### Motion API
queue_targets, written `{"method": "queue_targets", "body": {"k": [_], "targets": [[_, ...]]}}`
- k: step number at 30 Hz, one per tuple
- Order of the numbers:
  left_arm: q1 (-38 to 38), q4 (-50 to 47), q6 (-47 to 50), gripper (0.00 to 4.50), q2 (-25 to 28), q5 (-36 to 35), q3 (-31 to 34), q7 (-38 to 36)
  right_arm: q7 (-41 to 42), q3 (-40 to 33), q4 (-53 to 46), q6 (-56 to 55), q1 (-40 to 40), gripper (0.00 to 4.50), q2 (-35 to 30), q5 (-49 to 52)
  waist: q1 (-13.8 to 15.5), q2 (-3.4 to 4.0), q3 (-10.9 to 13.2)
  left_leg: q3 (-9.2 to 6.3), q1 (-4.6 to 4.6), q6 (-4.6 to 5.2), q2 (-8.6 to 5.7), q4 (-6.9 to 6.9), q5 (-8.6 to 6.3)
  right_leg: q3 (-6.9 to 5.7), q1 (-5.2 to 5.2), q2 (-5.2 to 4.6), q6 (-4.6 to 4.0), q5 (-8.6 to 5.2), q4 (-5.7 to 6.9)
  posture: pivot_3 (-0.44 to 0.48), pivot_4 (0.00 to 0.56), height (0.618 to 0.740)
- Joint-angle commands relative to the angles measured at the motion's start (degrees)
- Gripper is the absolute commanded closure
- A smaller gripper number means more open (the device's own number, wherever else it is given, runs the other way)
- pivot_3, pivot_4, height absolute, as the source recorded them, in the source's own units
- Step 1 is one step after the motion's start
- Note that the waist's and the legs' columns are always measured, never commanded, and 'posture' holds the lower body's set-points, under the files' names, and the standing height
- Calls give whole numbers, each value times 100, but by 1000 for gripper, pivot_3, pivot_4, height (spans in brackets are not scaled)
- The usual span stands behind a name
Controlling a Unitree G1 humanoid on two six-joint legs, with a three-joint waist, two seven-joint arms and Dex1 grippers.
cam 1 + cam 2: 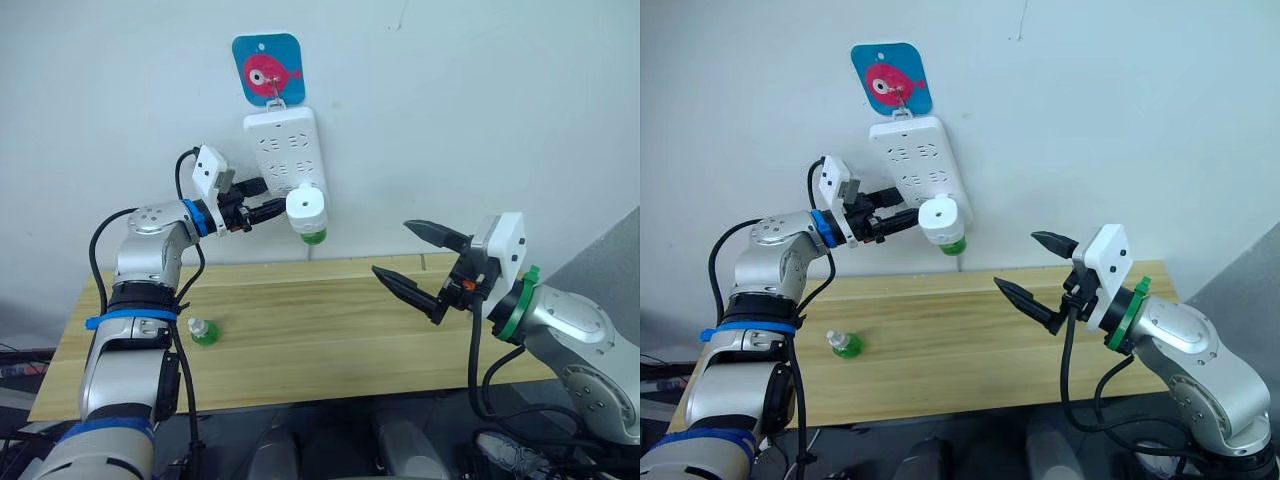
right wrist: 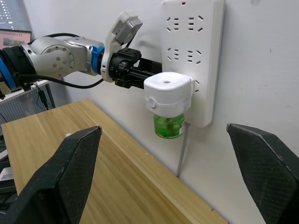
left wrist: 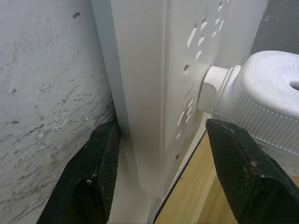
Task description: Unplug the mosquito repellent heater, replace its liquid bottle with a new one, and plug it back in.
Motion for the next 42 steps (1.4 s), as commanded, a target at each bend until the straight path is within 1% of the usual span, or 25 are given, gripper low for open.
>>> {"method": "queue_targets", "body": {"k": [1,7,9,12,13,14,17,21,24,29,34,42], "targets": [[-155,-190,-11,1487,31,-44,-26,-223,-35,3,-226,-18,-64,0,19,125,-2,-1,8,0,0,0,0,0,0,0,0,0,0,0,0,-214,191,725],[-175,-406,256,1487,119,-130,-11,-497,-60,51,-218,8,-100,0,70,198,-16,-3,35,-1,-1,0,0,1,0,-1,0,0,0,0,0,-210,190,725],[-192,-434,315,1848,118,-138,8,-516,-114,85,-216,17,-154,0,117,215,-29,-3,38,-2,-2,0,0,1,0,-1,0,0,0,0,0,-210,190,725],[-212,-442,353,2666,91,-126,17,-479,-255,150,-212,38,-250,0,209,204,-31,-3,42,-4,-2,0,0,1,0,-3,0,-1,0,0,0,-204,188,725],[-210,-442,344,3008,80,-105,16,-455,-471,183,-244,156,-303,0,253,127,-22,-3,42,-6,-4,0,0,1,0,-4,0,-1,0,0,0,-204,188,725],[-208,-443,339,3164,71,-88,19,-442,-634,207,-268,245,-341,0,281,73,-20,-3,43,-10,-7,-1,-2,2,1,-6,0,-1,0,0,0,-202,187,725],[-187,-459,327,3186,58,-61,21,-413,-1030,439,-326,481,-560,0,465,-14,-24,-3,44,-16,-12,-1,-3,17,1,-5,0,-1,3,2,5,-201,187,725],[-77,-654,404,3186,61,-99,16,-403,-1582,1407,-251,640,-1114,0,547,-1075,-32,0,49,-16,-12,-3,-3,23,2,-3,0,-1,7,4,6,-199,188,725],[-12,-791,478,3186,60,-117,20,-388,-2095,1766,-79,942,-1459,0,982,-1485,-28,-1,49,-22,-20,-3,-3,22,2,-8,-2,-1,8,4,4,-195,189,725],[91,-989,574,3186,43,-141,19,-350,-2675,2172,366,1335,-1882,0,1698,-2085,-31,0,49,-51,-57,-5,-7,27,3,-26,-19,-5,7,5,2,-192,187,725],[133,-1086,617,3186,27,-144,7,-316,-3098,2023,898,1611,-2216,0,2561,-2367,-32,1,49,-69,-76,-6,-7,27,4,-46,-36,-6,5,5,9,-184,184,725],[160,-1163,631,3186,21,-142,25,-272,-3246,1928,1497,1631,-2500,0,3154,-2721,-34,2,50,-78,-91,-6,-14,27,4,-63,-45,-18,5,6,10,-175,180,725]]}}
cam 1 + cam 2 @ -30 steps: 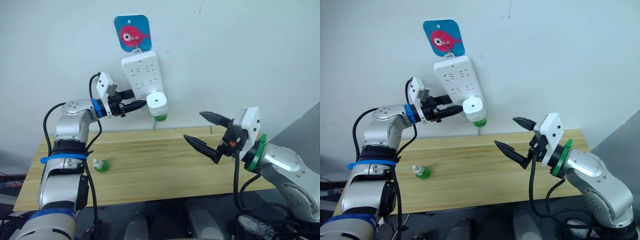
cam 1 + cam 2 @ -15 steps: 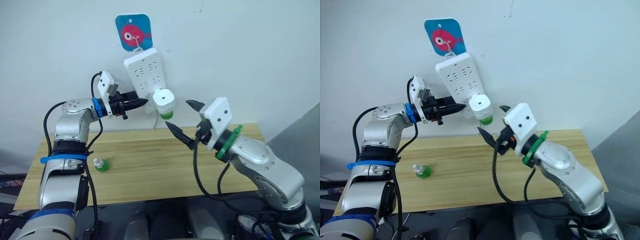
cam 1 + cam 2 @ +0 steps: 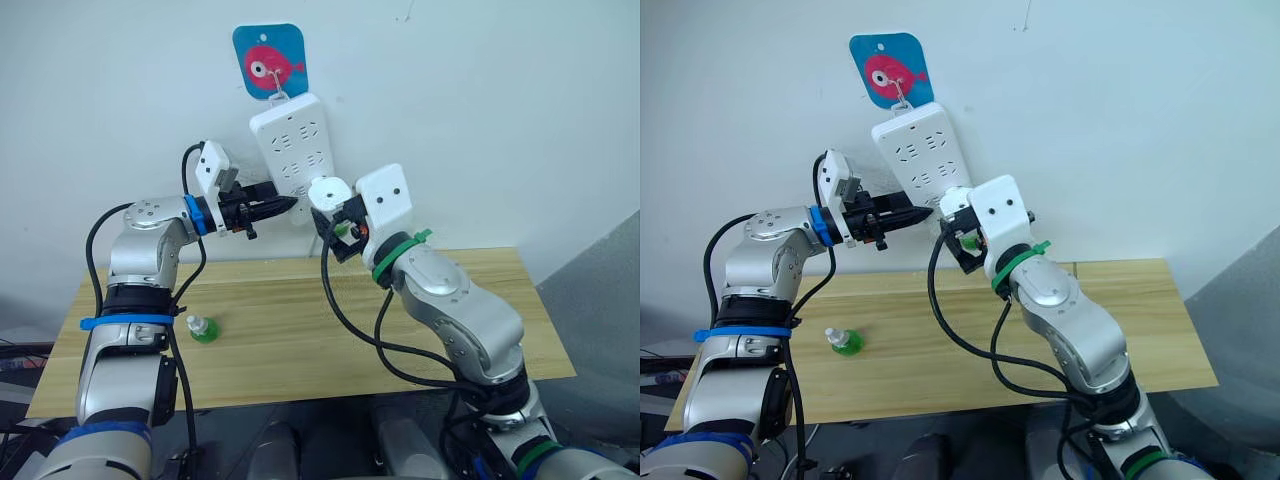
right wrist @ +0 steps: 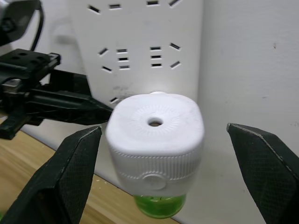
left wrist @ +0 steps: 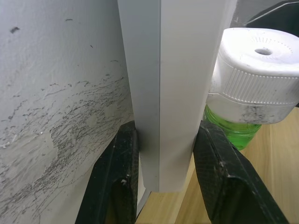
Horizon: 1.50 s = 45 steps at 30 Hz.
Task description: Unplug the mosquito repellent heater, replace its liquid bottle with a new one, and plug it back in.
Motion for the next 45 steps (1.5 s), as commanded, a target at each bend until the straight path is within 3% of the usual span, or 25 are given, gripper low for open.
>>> {"method": "queue_targets", "body": {"k": [1,10,13,16,20,30,36,42,45], "targets": [[-30,-255,-29,3186,-29,-71,-10,56,-64,-46,85,-88,-157,0,184,-208,0,0,0,-3,0,0,0,0,0,-3,0,0,0,0,1,-174,179,725],[-24,-296,1,3186,-31,-68,5,100,-19,1,434,-314,-158,0,618,-476,-1,0,0,-10,-2,0,-1,1,1,-14,0,-2,0,0,5,-168,178,725],[-14,-308,10,3186,-24,-71,8,102,29,-14,507,-385,-148,604,686,-544,-1,0,0,-11,-2,-1,-1,2,1,-15,0,-3,-1,0,6,-167,178,725],[-27,-280,29,3186,-43,-78,49,184,76,7,557,-432,-138,1526,696,-592,-1,1,0,-13,-2,-1,-1,2,1,-18,0,-3,-1,0,7,-167,178,725],[-11,-225,-11,3186,-43,-21,54,272,148,1,457,-381,-99,1525,674,-661,-1,1,0,-15,-2,-3,-1,4,3,-20,0,-3,-1,1,12,-165,178,725],[138,150,-409,3186,160,345,47,678,645,-326,-1021,658,498,1525,203,-302,-38,2,-1,-19,-6,-6,-7,4,6,-35,4,-18,-1,1,8,-178,178,725],[670,-229,-547,3186,426,411,254,1085,668,-799,-1240,874,675,1525,291,-157,-102,3,-2,-18,41,-23,11,0,24,-31,37,4,-7,4,17,-183,175,725],[1616,-1012,-1204,1404,1129,294,651,753,644,-1401,-1246,850,673,1525,642,72,-251,7,-1,0,53,-22,16,-25,24,-4,11,8,-21,-4,55,-175,177,725],[1988,-1584,-1126,401,1555,-46,928,395,679,-1861,-1252,877,646,1525,849,301,-207,6,1,-8,-29,-36,19,-21,31,-16,-84,7,-28,-7,88,-155,179,725]]}}
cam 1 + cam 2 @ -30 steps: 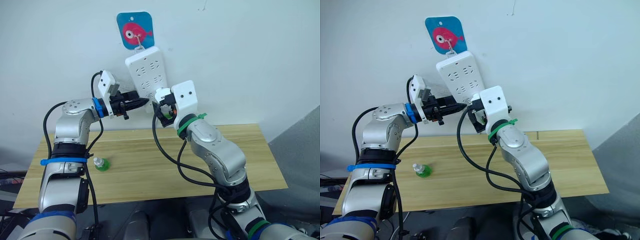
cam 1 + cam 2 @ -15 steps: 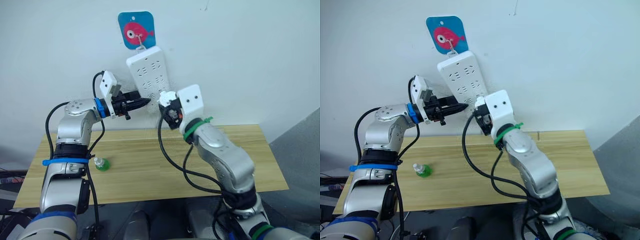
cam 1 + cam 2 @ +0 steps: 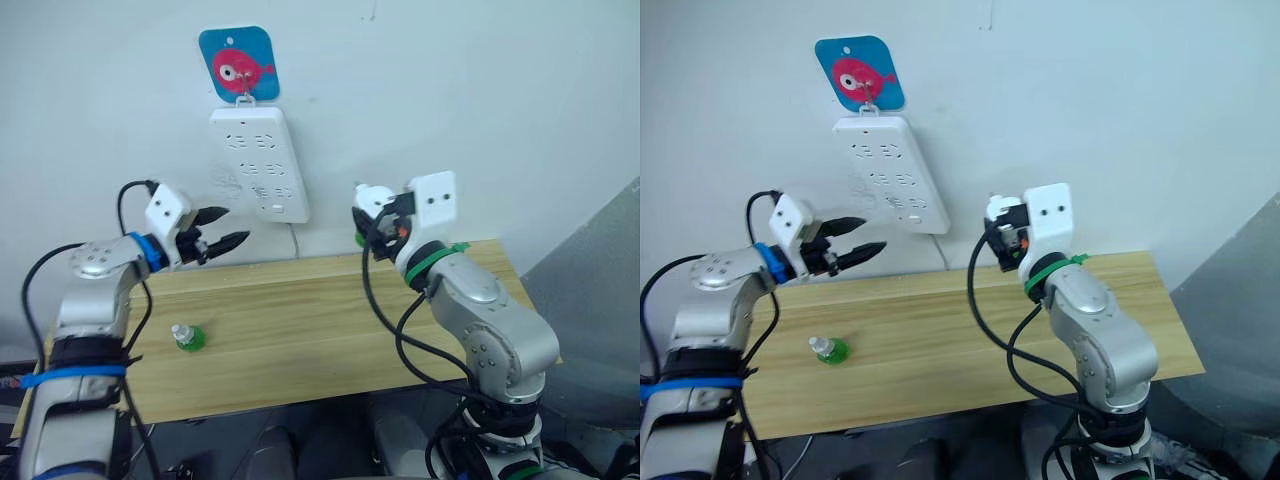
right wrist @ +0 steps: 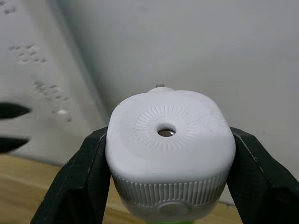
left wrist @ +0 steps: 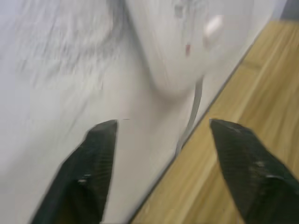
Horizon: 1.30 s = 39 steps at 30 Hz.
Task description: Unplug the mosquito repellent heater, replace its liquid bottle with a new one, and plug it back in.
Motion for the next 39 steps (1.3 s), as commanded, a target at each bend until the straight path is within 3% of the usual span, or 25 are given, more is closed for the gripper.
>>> {"method": "queue_targets", "body": {"k": [1,4,7,12,14,20,24,30,39], "targets": [[170,-917,-12,88,469,-422,477,-346,56,-414,-253,-67,-86,1525,225,353,36,0,1,-5,-6,-15,2,-1,8,-8,-3,-2,-2,-1,0,-151,178,725],[664,-1954,416,0,687,-820,453,-637,84,-987,-186,-67,-162,1525,458,743,77,9,6,2,-7,-9,-3,-4,5,-6,0,-11,-3,-2,-7,-128,178,725],[741,-2770,827,0,466,-1081,224,-372,53,-1539,-121,-29,-269,1525,732,1212,214,24,16,13,6,-1,-16,-2,0,2,14,-22,0,-3,-8,-126,179,725],[113,-3243,1060,0,-685,-1085,-549,392,-719,-2800,123,-67,-571,1525,1643,3179,331,28,20,10,18,-2,-14,19,1,-1,34,-11,0,-2,0,-136,177,725],[-28,-3177,1083,0,-971,-1040,-712,506,-1204,-2937,252,-226,-611,1525,1639,3961,314,28,20,12,18,-2,-13,21,1,1,36,-10,0,-1,1,-158,176,725],[-429,-2718,535,0,-1626,-743,-1163,562,-2640,-2613,520,-1150,-478,1525,1205,6115,69,34,23,33,30,2,-3,3,-1,34,27,5,-1,-2,7,-188,172,725],[-659,-2417,282,0,-2000,-626,-1297,651,-3161,-2170,551,-1720,-343,1525,778,6970,-2,34,23,44,29,2,-7,12,-1,52,26,8,0,-1,7,-201,171,725],[-845,-2276,86,0,-2330,-635,-1308,744,-3419,-1640,536,-2248,-129,1525,312,7456,-18,34,23,53,31,2,-7,14,-1,65,26,13,2,-1,6,-206,168,725],[-863,-2315,188,0,-2292,-797,-1188,713,-3592,-1146,541,-2772,-24,1525,-170,7646,-16,33,23,52,31,1,-6,14,0,67,26,15,2,-1,6,-204,165,725]]}}
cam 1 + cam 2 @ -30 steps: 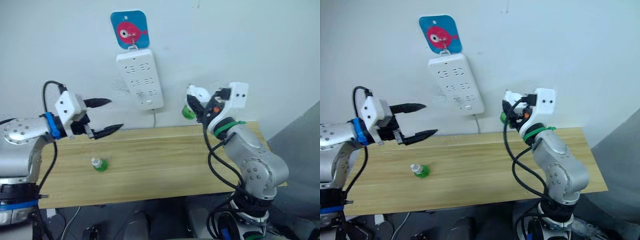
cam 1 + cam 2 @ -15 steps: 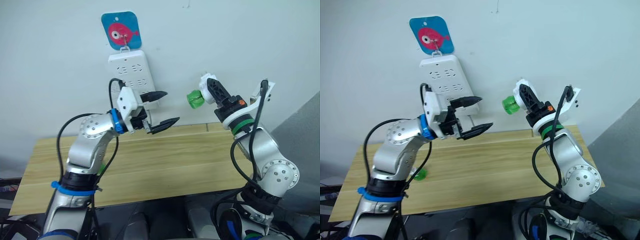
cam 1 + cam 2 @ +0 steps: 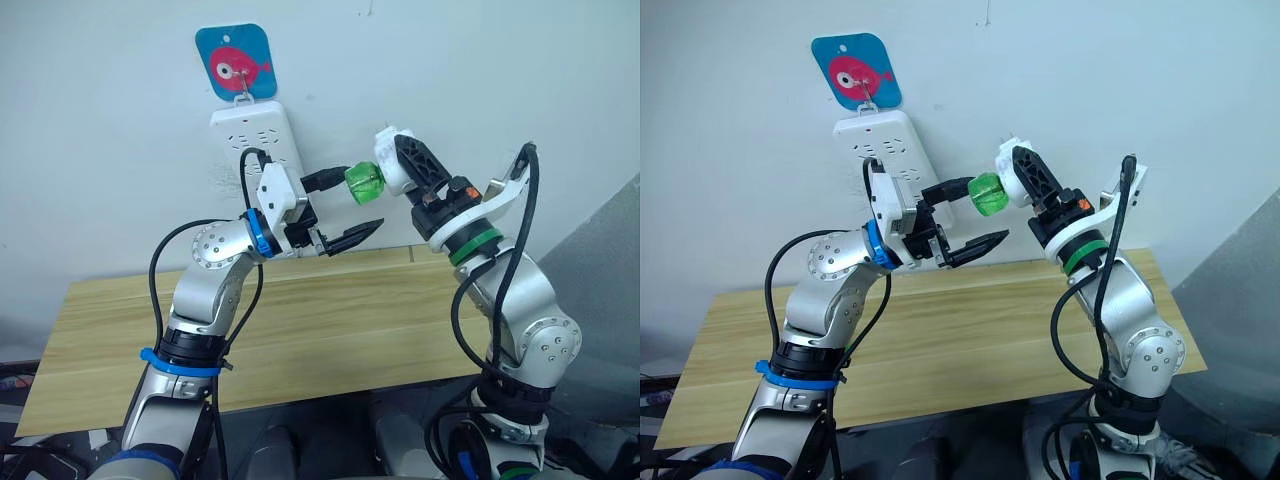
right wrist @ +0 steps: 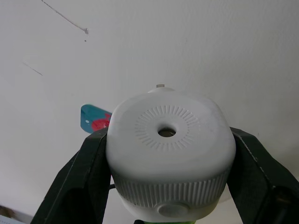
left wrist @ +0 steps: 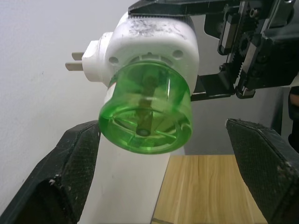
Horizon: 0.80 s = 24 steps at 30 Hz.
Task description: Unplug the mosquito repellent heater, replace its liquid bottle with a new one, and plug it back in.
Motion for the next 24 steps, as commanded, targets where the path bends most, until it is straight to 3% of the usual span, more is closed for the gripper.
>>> {"method": "queue_targets", "body": {"k": [1,21,24], "targets": [[-84,-191,54,0,76,-162,183,13,-24,186,-171,-220,1,1525,-110,167,0,0,0,0,0,0,0,0,0,0,0,0,0,0,0,-203,165,725],[-71,-132,-236,0,51,-146,119,-87,-55,596,-151,-791,136,1526,-604,342,9,-1,-1,1,-1,0,0,2,0,2,0,0,0,0,0,-204,155,725],[-71,-96,-239,611,50,-99,84,-108,-93,600,-129,-873,131,1525,-594,409,10,-1,-1,2,-1,-1,0,2,0,3,0,0,0,0,-1,-206,156,725]]}}
